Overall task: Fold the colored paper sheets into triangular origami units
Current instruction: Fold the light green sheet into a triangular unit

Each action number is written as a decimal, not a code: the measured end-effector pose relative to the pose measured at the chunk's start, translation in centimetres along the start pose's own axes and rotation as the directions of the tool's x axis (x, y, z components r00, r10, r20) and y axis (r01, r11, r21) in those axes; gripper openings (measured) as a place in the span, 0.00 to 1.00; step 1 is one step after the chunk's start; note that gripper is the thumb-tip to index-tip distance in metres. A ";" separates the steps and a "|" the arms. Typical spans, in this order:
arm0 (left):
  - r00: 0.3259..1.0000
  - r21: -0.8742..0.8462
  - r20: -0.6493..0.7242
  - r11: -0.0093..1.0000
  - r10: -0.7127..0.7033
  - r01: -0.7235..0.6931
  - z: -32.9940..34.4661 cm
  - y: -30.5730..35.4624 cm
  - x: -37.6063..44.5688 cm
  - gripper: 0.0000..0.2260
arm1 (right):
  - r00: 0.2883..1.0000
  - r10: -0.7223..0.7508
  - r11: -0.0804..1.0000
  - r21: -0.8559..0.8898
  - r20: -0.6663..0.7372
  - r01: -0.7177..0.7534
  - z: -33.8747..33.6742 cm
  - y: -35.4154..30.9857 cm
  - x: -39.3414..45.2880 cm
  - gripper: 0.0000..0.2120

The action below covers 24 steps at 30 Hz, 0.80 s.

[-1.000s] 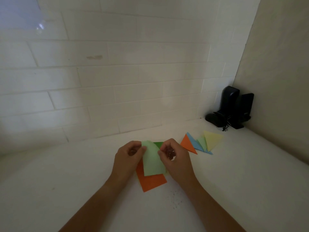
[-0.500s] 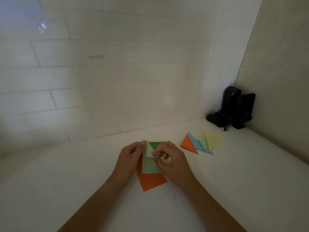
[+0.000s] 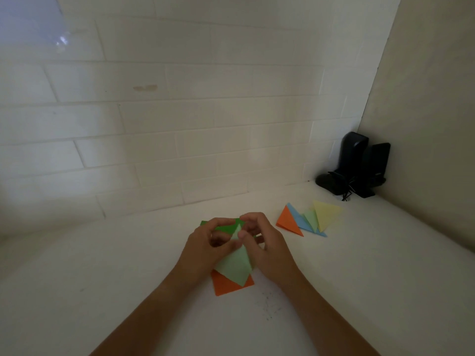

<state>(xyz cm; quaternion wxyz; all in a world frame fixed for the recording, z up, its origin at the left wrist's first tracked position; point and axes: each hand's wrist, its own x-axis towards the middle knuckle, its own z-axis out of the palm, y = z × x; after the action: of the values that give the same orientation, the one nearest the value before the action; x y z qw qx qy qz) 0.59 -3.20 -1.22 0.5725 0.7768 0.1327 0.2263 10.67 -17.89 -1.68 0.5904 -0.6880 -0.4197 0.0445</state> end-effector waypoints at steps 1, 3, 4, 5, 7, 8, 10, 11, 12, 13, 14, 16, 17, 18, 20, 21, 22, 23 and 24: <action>0.999 0.017 0.041 1.000 0.015 -0.016 0.2 0.1 -0.1 0.17 | 1.000 -0.011 1.000 0.005 0.007 0.011 -0.1 -0.1 0.0 0.10; 0.997 0.017 0.077 0.999 0.032 -0.033 0.3 0.2 -0.2 0.17 | 0.999 -0.034 0.999 0.003 0.011 0.034 -0.2 -0.1 0.0 0.10; 0.996 0.016 0.079 0.999 0.039 -0.040 0.2 0.2 -0.2 0.17 | 0.999 -0.034 0.999 -0.002 0.006 0.034 -0.3 0.1 0.1 0.10; 0.995 0.018 0.083 0.999 0.046 -0.048 0.1 0.2 -0.3 0.17 | 1.000 -0.025 1.000 0.000 -0.001 0.025 -0.3 0.2 0.1 0.10; 0.993 0.009 0.112 0.999 0.031 -0.032 0.1 0.2 -0.3 0.18 | 1.000 0.007 0.999 0.033 -0.023 -0.006 -0.3 0.4 0.2 0.11; 0.993 0.000 0.121 1.000 0.003 -0.004 0.1 0.1 -0.4 0.19 | 0.999 0.023 0.998 0.064 -0.040 -0.020 -0.3 0.5 0.2 0.11; 0.996 0.014 0.084 0.999 -0.037 0.036 0.2 0.1 -0.3 0.20 | 0.996 0.052 0.992 0.119 -0.077 -0.043 -0.5 0.7 0.3 0.11; 0.998 0.024 0.043 0.999 -0.037 0.036 0.2 0.1 -0.2 0.20 | 0.994 0.060 0.990 0.136 -0.089 -0.048 -0.5 0.8 0.3 0.11; 1.000 0.027 0.002 0.999 -0.030 0.030 0.0 -0.1 0.0 0.20 | 0.993 0.065 0.987 0.151 -0.095 -0.050 -0.5 0.9 0.4 0.11; 0.999 0.016 -0.032 1.000 -0.015 0.016 -0.2 -0.1 0.1 0.20 | 0.993 0.070 0.985 0.165 -0.093 -0.054 -0.5 1.0 0.4 0.11; 0.999 -0.006 -0.053 1.000 -0.002 0.002 -0.4 -0.2 0.2 0.20 | 0.993 0.077 0.982 0.177 -0.084 -0.061 -0.5 1.1 0.4 0.12; 0.998 -0.039 -0.055 0.999 0.024 -0.026 -0.7 0.0 0.1 0.18 | 0.994 0.105 0.975 0.201 -0.035 -0.096 -0.5 1.1 0.4 0.14; 0.998 -0.036 -0.040 0.998 0.041 -0.042 -0.7 0.0 0.0 0.17 | 0.993 0.120 0.970 0.213 0.000 -0.117 -0.5 1.0 0.4 0.14; 0.998 -0.023 -0.023 0.998 0.058 -0.058 -0.6 0.2 -0.1 0.16 | 0.991 0.130 0.966 0.222 0.037 -0.135 -0.5 0.9 0.4 0.13; 0.996 0.001 0.005 0.996 0.088 -0.088 -0.3 0.4 -0.3 0.13 | 0.986 0.140 0.965 0.209 0.089 -0.156 -0.6 0.8 0.4 0.06; 0.995 0.019 0.010 0.994 0.103 -0.103 -0.3 0.4 -0.3 0.13 | 0.985 0.141 0.967 0.197 0.102 -0.159 -0.6 0.6 0.4 0.04; 0.994 0.041 0.010 0.993 0.113 -0.113 -0.3 0.3 -0.2 0.13 | 0.984 0.145 0.968 0.192 0.108 -0.163 -0.6 0.6 0.3 0.04; 0.993 0.046 0.010 0.992 0.119 -0.119 -0.3 0.3 -0.2 0.13 | 0.983 0.149 0.966 0.196 0.110 -0.168 -0.6 0.5 0.3 0.04; 0.993 0.037 0.008 0.992 0.120 -0.121 -0.3 0.3 -0.2 0.12 | 0.983 0.150 0.965 0.202 0.110 -0.170 -0.6 0.5 0.3 0.04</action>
<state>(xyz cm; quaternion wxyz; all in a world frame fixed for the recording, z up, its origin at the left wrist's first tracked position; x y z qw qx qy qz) 0.21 -3.11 -0.89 0.5435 0.7947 0.0882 0.2557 11.50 -18.12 -1.79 0.6339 -0.6505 -0.3830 0.1683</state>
